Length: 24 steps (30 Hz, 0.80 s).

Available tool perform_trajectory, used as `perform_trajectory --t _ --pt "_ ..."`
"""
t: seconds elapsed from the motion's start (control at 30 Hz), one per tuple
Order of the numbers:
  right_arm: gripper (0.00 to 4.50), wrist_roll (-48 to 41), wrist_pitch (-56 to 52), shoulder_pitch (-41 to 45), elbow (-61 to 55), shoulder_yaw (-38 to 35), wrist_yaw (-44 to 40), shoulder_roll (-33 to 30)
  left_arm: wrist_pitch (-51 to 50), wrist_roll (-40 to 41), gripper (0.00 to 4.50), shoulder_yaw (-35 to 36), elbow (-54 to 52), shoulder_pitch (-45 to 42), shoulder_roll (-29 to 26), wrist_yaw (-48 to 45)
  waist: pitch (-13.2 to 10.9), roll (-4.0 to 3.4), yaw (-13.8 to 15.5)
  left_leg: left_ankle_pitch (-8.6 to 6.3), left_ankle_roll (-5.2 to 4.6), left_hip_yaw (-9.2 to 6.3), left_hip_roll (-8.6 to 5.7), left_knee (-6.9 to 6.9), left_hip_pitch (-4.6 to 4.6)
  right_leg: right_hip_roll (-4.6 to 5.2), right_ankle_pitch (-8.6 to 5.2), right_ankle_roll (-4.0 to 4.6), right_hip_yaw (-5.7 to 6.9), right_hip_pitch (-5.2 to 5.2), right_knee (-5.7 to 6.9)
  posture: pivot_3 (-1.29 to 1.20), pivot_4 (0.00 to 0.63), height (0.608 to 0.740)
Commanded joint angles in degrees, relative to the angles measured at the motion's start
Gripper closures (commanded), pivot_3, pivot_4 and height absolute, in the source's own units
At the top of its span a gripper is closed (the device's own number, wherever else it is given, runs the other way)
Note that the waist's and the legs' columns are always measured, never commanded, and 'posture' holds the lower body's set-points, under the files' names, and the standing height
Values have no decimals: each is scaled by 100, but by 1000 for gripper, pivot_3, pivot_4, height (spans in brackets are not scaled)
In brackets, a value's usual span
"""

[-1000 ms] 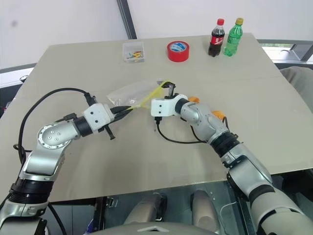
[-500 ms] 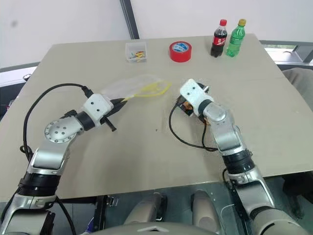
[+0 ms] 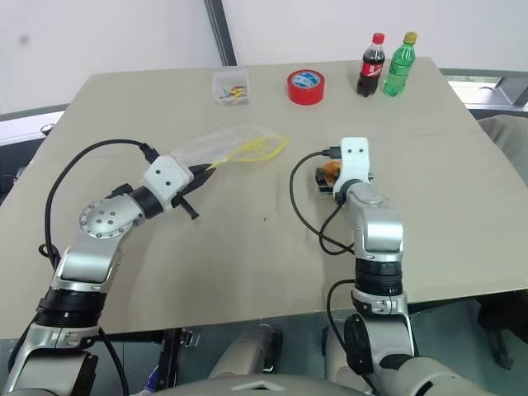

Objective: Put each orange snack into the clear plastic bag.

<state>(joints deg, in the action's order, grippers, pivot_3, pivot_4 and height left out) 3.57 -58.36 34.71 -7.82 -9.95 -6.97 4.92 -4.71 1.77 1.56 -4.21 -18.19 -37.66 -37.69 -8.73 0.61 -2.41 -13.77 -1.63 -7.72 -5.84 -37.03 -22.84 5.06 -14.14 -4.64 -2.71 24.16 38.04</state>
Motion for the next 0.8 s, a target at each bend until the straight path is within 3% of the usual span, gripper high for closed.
perform_trajectory --t 0.03,0.33,0.63,0.8 --pt "115 -208 111 131 -191 32 62 -82 14 36 4500 47 -96 -66 -1 -2 0 0 -21 0 0 2 0 0 0 0 0 0 -3 0 1 0 150 740" --pt "115 21 629 -49 137 972 -31 -747 -1 21 4500 42 -198 -10 32 0 0 -1 -14 0 0 3 1 1 0 -1 0 0 -3 1 1 0 150 740" --pt "115 -47 130 -155 -263 1142 122 -779 -35 16 4500 96 -270 60 9 23 0 0 -9 0 0 2 1 1 0 -1 0 0 -3 1 -1 0 150 740" --pt "115 76 -89 -386 -629 1457 27 -1159 -29 7 4500 76 -264 43 16 17 0 0 4 0 0 2 1 1 -1 -1 0 0 -2 1 -2 0 150 740"
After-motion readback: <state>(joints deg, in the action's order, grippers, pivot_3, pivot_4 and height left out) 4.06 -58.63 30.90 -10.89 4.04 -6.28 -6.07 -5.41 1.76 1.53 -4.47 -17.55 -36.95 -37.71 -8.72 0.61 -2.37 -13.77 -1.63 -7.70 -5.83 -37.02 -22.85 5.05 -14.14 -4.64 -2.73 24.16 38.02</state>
